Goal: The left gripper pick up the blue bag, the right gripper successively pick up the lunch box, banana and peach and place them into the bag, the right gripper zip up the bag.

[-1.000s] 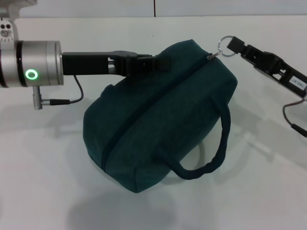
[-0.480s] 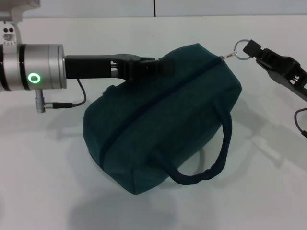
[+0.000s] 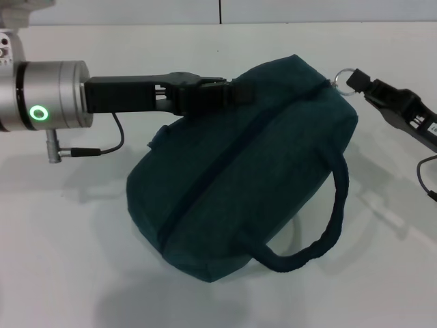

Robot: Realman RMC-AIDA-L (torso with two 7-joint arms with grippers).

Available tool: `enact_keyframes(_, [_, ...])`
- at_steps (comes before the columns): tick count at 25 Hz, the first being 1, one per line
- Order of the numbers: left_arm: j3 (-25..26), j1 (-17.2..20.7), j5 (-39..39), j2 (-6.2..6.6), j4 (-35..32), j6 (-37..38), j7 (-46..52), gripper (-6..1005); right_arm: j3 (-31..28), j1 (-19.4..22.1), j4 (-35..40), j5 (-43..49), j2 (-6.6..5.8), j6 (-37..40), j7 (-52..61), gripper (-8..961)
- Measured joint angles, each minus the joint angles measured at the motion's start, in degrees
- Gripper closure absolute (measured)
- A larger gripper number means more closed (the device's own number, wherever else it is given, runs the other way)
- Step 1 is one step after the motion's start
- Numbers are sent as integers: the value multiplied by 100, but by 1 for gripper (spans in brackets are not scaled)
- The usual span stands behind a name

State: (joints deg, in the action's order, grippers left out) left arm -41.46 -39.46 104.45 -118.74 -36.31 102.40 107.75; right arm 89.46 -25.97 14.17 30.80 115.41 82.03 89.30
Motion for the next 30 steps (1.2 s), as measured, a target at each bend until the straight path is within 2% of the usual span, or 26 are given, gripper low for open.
enact_keyframes(7, [20, 17, -39, 8, -7, 17, -19, 939, 32, -105, -1, 11, -2, -104, -2, 908])
enact_keyframes(13, [58, 25, -45, -14, -1, -353, -60, 940, 36, -227, 4, 16, -2, -70, 10, 898])
enact_keyframes(18, [52, 36, -49, -28, 7, -823, -35, 940, -63, -205, -9, -26, -41, -262, 222, 753])
enact_keyframes(27, [-48, -134, 0, -61, 327, -1775, -76, 941, -839, 291, -55, -20, -123, -191, 193, 557])
enact_keyframes(30, [-54, -174, -30, -77, 426, -2037, -111, 942, -902, 389, -25, -1, -134, -137, 168, 495])
